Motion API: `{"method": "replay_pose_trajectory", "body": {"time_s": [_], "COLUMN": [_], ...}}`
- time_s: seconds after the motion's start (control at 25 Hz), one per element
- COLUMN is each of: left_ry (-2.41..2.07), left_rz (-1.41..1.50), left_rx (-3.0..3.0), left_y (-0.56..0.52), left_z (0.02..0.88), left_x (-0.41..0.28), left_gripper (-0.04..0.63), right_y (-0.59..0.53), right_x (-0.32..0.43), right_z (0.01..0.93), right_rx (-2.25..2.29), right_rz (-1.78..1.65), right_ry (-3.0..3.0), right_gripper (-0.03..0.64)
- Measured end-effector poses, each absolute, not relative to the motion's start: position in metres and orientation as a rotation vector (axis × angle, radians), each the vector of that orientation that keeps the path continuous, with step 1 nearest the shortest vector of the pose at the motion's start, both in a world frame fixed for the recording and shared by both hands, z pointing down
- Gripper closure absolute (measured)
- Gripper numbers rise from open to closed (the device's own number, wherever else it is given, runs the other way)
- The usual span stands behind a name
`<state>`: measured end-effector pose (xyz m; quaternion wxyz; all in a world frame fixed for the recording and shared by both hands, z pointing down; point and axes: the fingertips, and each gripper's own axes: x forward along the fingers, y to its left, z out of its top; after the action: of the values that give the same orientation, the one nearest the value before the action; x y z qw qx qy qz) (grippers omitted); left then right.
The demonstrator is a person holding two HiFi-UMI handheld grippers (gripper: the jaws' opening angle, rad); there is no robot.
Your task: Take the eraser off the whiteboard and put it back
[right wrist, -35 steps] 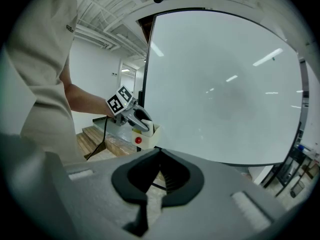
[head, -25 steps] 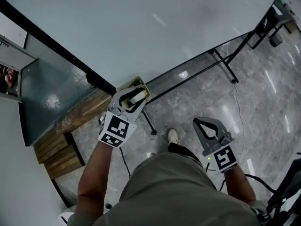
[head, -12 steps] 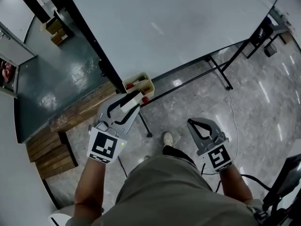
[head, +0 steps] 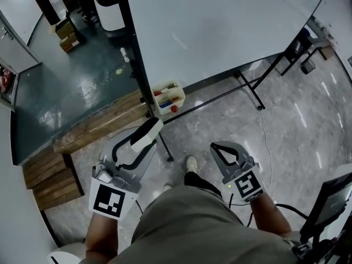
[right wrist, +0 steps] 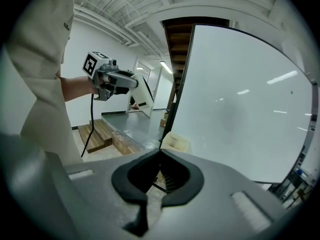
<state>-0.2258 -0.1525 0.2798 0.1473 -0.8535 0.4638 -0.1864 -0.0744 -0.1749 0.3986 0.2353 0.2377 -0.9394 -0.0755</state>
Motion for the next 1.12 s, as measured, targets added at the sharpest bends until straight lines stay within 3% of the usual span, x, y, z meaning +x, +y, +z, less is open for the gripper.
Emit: {"method": "replay_pose_trajectory", "body": {"time_s": [1.12], "left_ry": [1.310], "left_rz": [-0.444], "left_rx": [-2.487], "left_y": [-0.021], "left_z": [0.267], "left_x": [-0.245], "left_gripper": [0.428], "right_y": [-0.087], "right_x": [-0.133], "right_z": [0.400], "right_rx": [0.543], "right_rz": [-0.251], "right_ry": [-2.578], "right_gripper": [0.615]}}
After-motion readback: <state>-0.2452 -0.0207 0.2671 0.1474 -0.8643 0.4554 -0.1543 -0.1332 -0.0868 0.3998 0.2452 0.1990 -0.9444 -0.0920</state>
